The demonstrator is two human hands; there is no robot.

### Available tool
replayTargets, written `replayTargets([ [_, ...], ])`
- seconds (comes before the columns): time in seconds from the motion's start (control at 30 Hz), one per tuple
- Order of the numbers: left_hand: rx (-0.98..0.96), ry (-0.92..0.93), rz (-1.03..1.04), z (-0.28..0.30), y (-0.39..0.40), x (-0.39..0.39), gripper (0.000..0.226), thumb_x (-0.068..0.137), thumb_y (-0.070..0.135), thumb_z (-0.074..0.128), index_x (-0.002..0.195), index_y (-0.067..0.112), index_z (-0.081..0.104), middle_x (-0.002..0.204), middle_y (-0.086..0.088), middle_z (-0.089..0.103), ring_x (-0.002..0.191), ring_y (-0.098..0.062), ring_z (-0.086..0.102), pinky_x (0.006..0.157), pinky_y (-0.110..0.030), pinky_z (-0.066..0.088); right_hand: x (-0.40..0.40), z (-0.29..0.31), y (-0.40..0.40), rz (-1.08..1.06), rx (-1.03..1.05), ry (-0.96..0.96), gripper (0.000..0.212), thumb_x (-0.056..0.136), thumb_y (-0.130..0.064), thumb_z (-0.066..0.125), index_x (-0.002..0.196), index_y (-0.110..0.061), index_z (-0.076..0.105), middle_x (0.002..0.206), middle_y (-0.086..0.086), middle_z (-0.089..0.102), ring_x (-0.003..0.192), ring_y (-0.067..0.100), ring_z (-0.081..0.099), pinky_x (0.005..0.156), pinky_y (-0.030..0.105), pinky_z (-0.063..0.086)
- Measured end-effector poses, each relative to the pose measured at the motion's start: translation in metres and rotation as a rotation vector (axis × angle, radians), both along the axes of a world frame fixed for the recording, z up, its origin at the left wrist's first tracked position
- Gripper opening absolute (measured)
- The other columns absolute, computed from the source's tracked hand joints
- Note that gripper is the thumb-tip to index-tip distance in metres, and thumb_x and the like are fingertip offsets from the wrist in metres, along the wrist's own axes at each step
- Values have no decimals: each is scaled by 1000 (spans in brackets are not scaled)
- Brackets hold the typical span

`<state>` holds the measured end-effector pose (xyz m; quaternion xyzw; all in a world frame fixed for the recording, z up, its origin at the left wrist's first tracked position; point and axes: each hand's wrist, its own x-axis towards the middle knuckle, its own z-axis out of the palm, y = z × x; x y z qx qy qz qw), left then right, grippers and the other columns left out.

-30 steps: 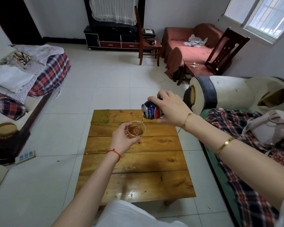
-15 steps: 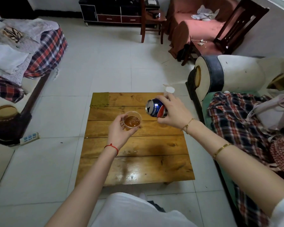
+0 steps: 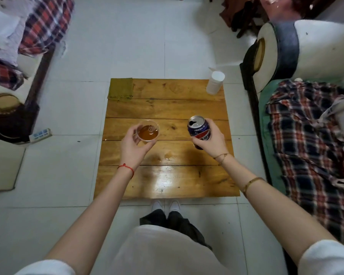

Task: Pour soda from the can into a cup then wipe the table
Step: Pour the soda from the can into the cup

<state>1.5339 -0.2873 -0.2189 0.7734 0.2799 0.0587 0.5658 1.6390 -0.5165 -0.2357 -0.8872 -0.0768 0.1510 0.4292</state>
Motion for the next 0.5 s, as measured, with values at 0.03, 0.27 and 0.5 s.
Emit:
replayTargets([
  [0.03, -4, 6, 3, -6, 2, 1, 69, 72, 13, 85, 131, 15, 51, 128, 4, 56, 115, -9, 54, 98, -19, 45, -1, -7, 0, -26, 27, 23, 68, 71, -29, 82, 130, -21, 48, 126, 0, 59, 116, 15, 54, 101, 33, 46],
  [0.27, -4, 94, 78, -61, 13, 8, 66, 71, 20, 86, 130, 17, 55, 128, 2, 58, 117, -12, 53, 89, -21, 49, -7, -58, 2, -146, 102, 119, 70, 71, -28, 82, 131, -23, 46, 123, -7, 59, 119, 13, 54, 105, 41, 45],
  [0.5, -79, 182, 178, -146, 17, 17, 69, 71, 10, 84, 132, 16, 54, 128, -1, 58, 114, -12, 57, 94, -25, 52, -2, -128, 9, -230, 174, 204, 71, 73, -23, 82, 133, -22, 45, 127, -8, 55, 122, 12, 51, 106, 44, 46],
])
